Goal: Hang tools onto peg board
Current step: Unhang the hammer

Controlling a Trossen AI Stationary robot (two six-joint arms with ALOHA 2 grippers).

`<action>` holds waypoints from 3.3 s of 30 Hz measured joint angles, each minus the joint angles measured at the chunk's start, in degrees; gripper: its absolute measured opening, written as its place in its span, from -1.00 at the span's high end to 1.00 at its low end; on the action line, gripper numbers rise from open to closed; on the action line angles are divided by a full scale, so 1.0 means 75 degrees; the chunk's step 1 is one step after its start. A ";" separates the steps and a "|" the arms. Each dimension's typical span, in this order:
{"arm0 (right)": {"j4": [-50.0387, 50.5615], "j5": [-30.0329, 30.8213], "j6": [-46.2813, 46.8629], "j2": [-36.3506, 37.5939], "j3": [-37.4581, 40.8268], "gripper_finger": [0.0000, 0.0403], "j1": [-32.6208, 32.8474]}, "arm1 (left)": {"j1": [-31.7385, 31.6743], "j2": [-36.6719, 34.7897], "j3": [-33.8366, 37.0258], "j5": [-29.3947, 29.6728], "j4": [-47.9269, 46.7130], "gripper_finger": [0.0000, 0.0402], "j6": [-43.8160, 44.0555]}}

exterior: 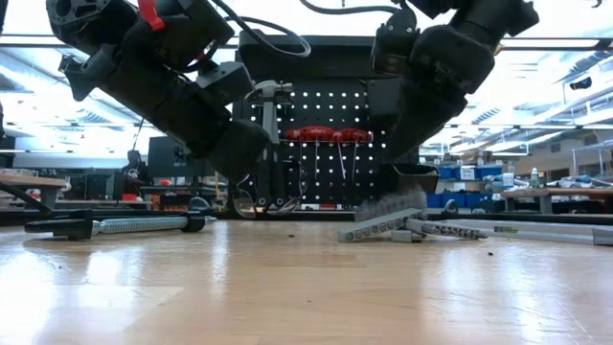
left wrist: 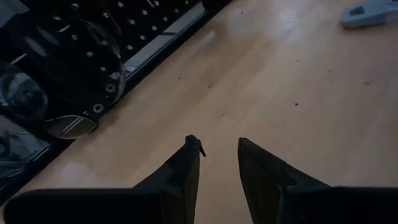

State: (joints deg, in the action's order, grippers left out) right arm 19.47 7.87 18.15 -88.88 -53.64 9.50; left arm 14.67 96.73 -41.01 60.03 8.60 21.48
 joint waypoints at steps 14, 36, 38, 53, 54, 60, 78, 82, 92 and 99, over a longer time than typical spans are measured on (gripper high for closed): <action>-0.0630 0.1685 0.0940 0.0009 0.0804 0.23 0.0666 | -0.0005 0.0000 0.0000 -0.1892 0.0313 0.45 -0.0423; -0.1803 0.4238 0.1528 0.2197 0.2124 0.30 0.2307 | 0.0521 -0.1189 0.0514 0.2221 0.0391 0.45 0.0029; -0.2190 0.4176 0.1385 0.2033 0.2123 0.30 0.2345 | 0.0411 -0.1256 0.0705 0.2484 0.0562 0.45 0.0343; -0.2506 0.4407 -0.1202 0.0212 0.2007 0.36 0.0716 | -0.1251 -0.1380 0.1098 0.2545 0.1117 0.45 -0.0392; -0.2511 0.4419 -0.1452 0.0331 0.2007 0.37 0.0575 | -0.1432 -0.1486 0.1105 0.2053 0.1116 0.45 -0.0304; -0.2686 0.4398 -0.2263 0.1412 0.2376 0.38 -0.0422 | -0.2783 -0.1760 0.1288 -0.0652 0.1269 0.43 0.0151; -0.6024 0.2793 -0.1225 0.2522 0.4487 0.27 -0.1834 | -0.4328 -0.1848 0.1372 -0.2087 0.5365 0.36 -0.2384; -0.5988 0.2793 -0.1247 0.2495 0.4487 0.22 -0.1831 | -0.4312 -0.1848 0.1321 -0.2092 0.5942 0.14 -0.3192; -0.6065 0.2793 -0.1686 0.2492 0.4487 0.19 -0.1998 | -0.4669 -0.0821 0.0362 -0.1940 0.5963 -0.65 -0.3386; -0.6063 0.2793 -0.1701 0.2492 0.4484 0.20 -0.2049 | -0.4920 0.0041 -0.0181 -0.1349 0.5967 -0.75 -0.3060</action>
State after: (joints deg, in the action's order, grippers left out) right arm -26.00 28.82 5.39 -70.19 -20.01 -5.87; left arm -22.23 97.04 -42.37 49.91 53.35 -1.47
